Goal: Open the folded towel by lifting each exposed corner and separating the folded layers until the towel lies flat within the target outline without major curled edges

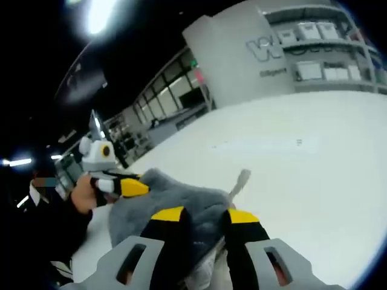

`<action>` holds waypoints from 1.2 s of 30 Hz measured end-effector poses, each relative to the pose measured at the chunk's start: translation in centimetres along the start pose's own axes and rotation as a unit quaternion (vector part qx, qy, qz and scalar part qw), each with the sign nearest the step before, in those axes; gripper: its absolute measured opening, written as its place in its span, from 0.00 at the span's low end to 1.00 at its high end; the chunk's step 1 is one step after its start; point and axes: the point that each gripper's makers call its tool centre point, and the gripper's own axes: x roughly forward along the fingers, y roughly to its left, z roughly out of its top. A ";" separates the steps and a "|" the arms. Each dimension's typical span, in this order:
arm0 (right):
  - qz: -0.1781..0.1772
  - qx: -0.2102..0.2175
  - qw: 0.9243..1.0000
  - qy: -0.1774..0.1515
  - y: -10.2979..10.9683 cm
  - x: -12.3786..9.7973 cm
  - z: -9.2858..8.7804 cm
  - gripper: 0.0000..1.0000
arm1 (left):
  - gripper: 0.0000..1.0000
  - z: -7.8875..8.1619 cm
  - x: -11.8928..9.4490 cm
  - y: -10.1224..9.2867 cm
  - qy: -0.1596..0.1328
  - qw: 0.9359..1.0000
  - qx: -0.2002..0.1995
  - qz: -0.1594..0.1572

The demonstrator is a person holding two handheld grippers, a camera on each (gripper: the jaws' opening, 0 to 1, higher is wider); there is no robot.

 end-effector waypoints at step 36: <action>0.018 -0.039 0.998 -0.041 1.0 -0.7 1.6 0.00 | 0.04 1.8 -0.6 -0.3 -0.043 0.999 -0.005 -0.030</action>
